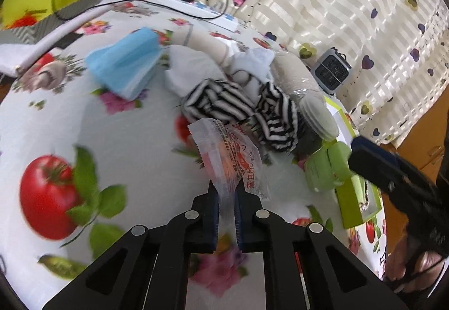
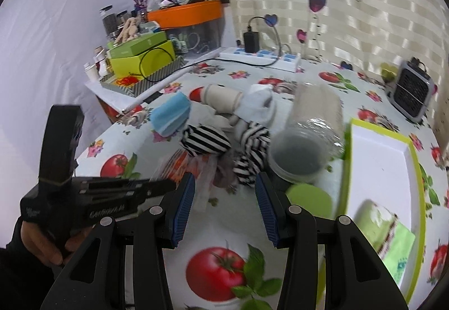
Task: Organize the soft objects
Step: 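Grasp the clear snack bag with the left tool while the right tool grasps striped fabric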
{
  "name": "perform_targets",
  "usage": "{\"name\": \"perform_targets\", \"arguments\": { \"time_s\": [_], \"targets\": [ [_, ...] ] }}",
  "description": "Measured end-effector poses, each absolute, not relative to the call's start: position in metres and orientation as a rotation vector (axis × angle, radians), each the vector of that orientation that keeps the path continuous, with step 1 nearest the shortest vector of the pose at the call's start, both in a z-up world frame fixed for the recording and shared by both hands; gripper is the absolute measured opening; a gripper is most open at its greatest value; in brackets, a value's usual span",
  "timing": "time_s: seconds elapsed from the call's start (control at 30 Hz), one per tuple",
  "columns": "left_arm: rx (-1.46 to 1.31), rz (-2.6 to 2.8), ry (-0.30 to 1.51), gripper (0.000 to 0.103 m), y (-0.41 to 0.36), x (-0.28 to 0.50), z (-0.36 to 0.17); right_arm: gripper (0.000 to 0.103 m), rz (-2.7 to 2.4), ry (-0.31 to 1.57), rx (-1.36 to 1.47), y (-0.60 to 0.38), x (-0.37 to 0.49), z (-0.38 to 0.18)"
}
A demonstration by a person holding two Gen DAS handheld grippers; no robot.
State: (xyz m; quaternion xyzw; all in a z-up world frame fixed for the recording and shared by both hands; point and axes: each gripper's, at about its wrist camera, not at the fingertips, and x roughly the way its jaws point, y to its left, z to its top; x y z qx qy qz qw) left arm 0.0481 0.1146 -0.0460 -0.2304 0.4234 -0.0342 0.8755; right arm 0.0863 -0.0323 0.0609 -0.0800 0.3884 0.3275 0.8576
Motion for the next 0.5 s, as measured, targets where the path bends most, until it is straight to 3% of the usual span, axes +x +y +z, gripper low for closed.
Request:
{"name": "perform_targets", "arguments": {
  "time_s": [0.5],
  "targets": [
    [-0.513,0.030,0.858,0.009,0.162,0.012,-0.045,0.046,0.742,0.812,-0.371,0.060,0.115,0.027]
  ]
}}
